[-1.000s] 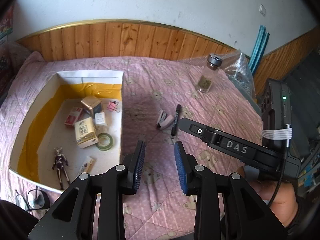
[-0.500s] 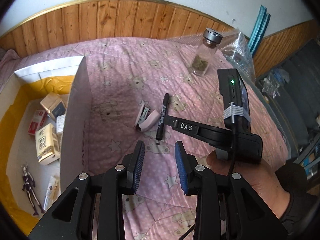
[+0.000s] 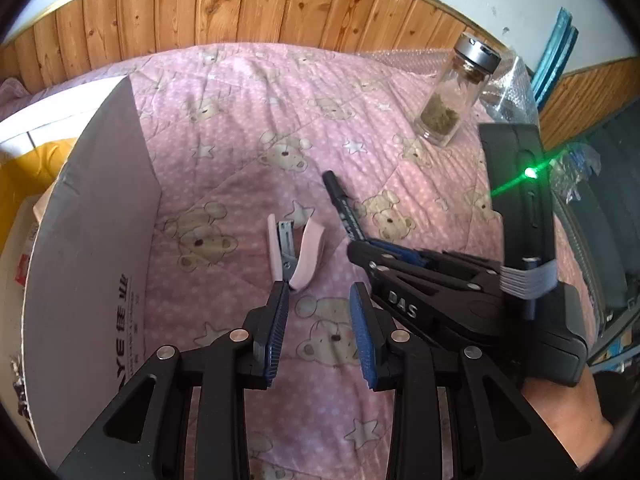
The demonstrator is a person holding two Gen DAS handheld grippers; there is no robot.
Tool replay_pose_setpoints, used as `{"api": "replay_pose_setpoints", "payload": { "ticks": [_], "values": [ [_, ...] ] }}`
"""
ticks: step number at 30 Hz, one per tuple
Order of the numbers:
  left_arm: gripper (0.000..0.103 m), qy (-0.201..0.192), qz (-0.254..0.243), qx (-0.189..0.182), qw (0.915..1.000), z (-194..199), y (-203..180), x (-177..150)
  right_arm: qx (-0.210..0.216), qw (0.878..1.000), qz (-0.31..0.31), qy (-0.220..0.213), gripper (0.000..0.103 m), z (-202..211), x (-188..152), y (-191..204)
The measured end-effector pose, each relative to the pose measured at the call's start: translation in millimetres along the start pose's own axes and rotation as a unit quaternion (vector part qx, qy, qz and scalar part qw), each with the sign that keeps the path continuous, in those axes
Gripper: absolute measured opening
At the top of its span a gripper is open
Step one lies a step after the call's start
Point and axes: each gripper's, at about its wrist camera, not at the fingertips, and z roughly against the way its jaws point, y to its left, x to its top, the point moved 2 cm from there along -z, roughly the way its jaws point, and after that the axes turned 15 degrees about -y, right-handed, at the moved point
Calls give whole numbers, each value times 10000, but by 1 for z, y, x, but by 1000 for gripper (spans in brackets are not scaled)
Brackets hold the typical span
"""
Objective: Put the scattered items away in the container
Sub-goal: 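Grasp the pink stapler with the left gripper while the right gripper grasps the black marker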
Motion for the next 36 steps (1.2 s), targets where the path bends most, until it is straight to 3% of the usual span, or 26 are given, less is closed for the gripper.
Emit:
{"api": "replay_pose_setpoints", "payload": {
  "ticks": [6,9,12,14,17,24,30,31,34,36],
  "values": [
    [35,-65,-73,52,9999,-33,-7,0,-219,9980,-597,-72,15,49,-3,-39],
    [35,-70,170,71,9998,-45,4,-6,-211,9973,-709,-23,15,60,-14,-42],
    [35,-123,193,108,9997,-44,9,-6,-116,9966,-815,78,15,55,-20,-41],
    [36,-114,171,422,9989,-42,14,-8,-87,9962,-862,108,15,51,-21,-41],
    [37,95,512,776,9956,-45,32,-18,-89,9953,-951,160,15,44,-24,-41],
    [44,-234,950,696,9928,-38,42,-20,-142,9940,-1063,191,19,34,-27,-43],
    [46,-295,695,786,9940,-59,28,-7,-133,9949,-1002,18,22,27,-19,-43],
    [46,-307,605,862,9940,-62,27,-6,-110,9949,-1003,-14,22,27,-18,-44],
    [25,-316,454,938,9941,-65,30,-6,-68,9947,-1023,-40,15,26,-17,-47],
    [24,-295,394,900,9947,-64,30,-6,-5,9937,-1119,-81,14,28,-16,-48]
  ]
}}
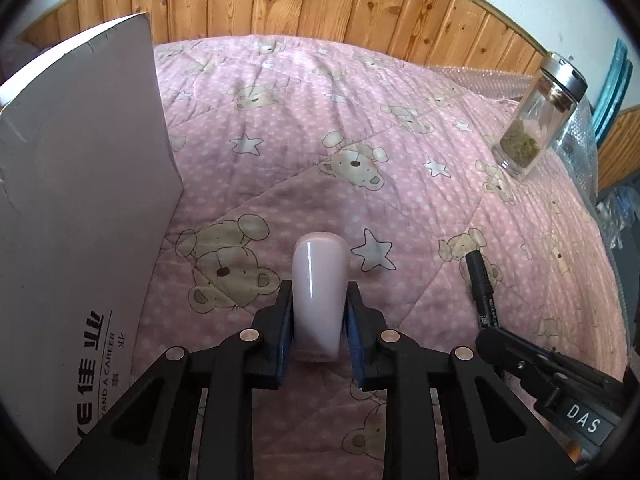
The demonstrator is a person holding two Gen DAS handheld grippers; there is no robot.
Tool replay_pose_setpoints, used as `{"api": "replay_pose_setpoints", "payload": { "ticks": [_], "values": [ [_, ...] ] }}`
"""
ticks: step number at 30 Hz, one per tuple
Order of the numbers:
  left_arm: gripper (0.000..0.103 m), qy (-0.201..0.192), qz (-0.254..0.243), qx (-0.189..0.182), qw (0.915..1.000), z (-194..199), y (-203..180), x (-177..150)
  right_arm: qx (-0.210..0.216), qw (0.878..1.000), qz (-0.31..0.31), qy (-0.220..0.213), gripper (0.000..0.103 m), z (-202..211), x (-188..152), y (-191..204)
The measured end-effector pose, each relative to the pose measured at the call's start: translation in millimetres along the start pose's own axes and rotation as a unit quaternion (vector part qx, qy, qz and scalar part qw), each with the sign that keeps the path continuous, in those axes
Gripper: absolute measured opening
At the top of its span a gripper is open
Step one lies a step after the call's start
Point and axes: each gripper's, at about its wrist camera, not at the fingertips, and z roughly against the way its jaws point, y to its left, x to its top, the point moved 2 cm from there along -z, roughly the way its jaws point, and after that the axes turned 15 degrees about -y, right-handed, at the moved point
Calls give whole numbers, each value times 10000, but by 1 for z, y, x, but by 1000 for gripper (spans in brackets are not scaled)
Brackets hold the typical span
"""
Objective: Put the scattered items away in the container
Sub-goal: 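Grasp the pink stapler with the left gripper while the right gripper grasps the black marker, then carry the stapler with the left gripper while the right carries the black marker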
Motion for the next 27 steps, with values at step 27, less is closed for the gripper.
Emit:
{"api": "replay_pose_setpoints", "payload": {
  "ticks": [27],
  "values": [
    [24,-372,48,-670,9970,152,-4,-13,732,9971,-180,-26,15,54,-27,45]
  ]
}}
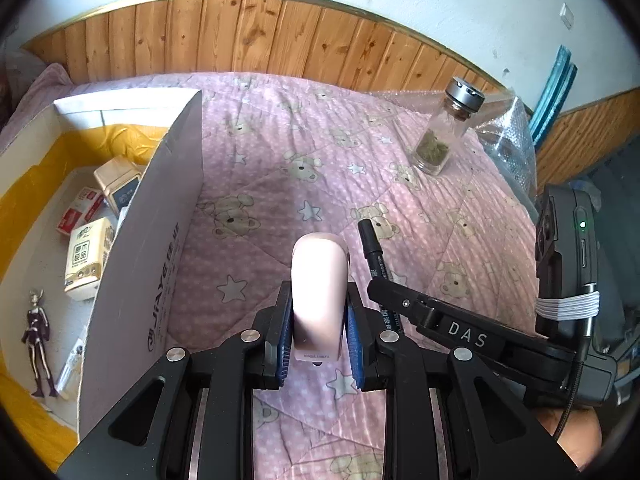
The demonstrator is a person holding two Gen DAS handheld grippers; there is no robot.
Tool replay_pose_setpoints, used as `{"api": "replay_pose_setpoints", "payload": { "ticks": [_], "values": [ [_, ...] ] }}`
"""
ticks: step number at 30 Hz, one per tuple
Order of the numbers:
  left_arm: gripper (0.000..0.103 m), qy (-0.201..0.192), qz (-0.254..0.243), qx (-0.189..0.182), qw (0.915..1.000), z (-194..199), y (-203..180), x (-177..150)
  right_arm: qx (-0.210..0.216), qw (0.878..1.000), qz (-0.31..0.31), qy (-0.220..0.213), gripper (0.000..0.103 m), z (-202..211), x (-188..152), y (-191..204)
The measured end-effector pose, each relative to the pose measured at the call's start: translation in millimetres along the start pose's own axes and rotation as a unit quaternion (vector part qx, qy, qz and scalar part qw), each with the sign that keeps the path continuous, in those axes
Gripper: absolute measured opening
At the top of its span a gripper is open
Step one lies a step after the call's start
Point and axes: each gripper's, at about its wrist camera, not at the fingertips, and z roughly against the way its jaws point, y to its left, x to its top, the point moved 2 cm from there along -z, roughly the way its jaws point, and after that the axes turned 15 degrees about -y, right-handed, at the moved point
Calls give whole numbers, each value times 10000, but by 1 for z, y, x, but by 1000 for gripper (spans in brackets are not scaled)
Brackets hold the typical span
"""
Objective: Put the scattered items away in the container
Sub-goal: 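Carry the stapler with the left gripper while the right carries the black marker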
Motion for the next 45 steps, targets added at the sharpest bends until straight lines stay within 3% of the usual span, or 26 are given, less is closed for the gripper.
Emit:
{"api": "replay_pose_setpoints", "payload": {
  "ticks": [15,45],
  "values": [
    [24,-242,67,-328,9991,58,-1,-2,-186,9997,179,25,14,55,-44,9],
    [24,-810,438,-378,9950,137,37,7,322,9932,1060,-353,14,121,-47,105]
  ]
}}
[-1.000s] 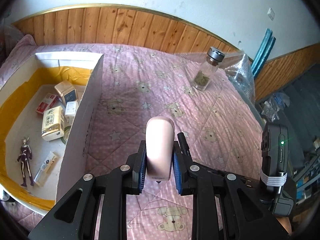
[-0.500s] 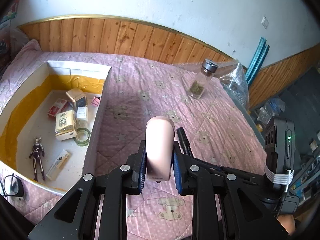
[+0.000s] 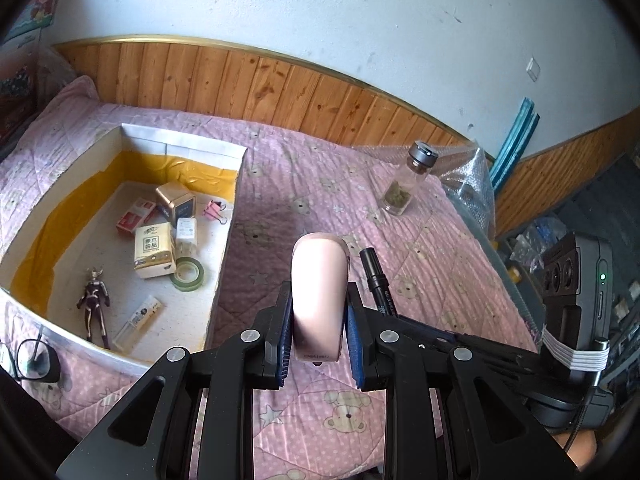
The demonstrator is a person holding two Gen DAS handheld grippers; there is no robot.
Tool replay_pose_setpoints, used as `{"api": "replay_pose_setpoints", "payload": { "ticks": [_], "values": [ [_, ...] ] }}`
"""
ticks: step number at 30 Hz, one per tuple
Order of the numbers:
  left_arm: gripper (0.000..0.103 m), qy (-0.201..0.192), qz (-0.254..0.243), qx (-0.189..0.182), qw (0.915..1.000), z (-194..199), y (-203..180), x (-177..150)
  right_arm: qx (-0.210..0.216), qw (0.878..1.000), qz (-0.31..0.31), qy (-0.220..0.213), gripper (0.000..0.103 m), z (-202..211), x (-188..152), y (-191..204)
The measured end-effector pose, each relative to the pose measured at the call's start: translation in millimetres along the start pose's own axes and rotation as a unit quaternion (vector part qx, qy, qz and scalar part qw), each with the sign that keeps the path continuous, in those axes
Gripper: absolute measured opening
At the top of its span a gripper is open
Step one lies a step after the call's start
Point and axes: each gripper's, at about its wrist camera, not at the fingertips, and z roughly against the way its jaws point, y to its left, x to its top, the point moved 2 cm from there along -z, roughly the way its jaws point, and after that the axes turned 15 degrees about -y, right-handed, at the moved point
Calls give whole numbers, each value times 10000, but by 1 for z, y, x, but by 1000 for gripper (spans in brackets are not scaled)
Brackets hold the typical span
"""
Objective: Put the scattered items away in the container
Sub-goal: 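Carry the stapler with the left gripper while the right carries the black marker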
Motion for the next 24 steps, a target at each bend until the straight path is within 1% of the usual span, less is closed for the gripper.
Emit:
{"api": "replay_pose_setpoints", "payload": {
  "ticks": [13,24],
  "values": [
    [24,-142,259,12,9996,13,24,9,226,9990,381,-93,14,4,11,38],
    [24,-245,480,144,9984,21,51,17,404,9969,665,-70,14,-5,14,68]
  ]
}}
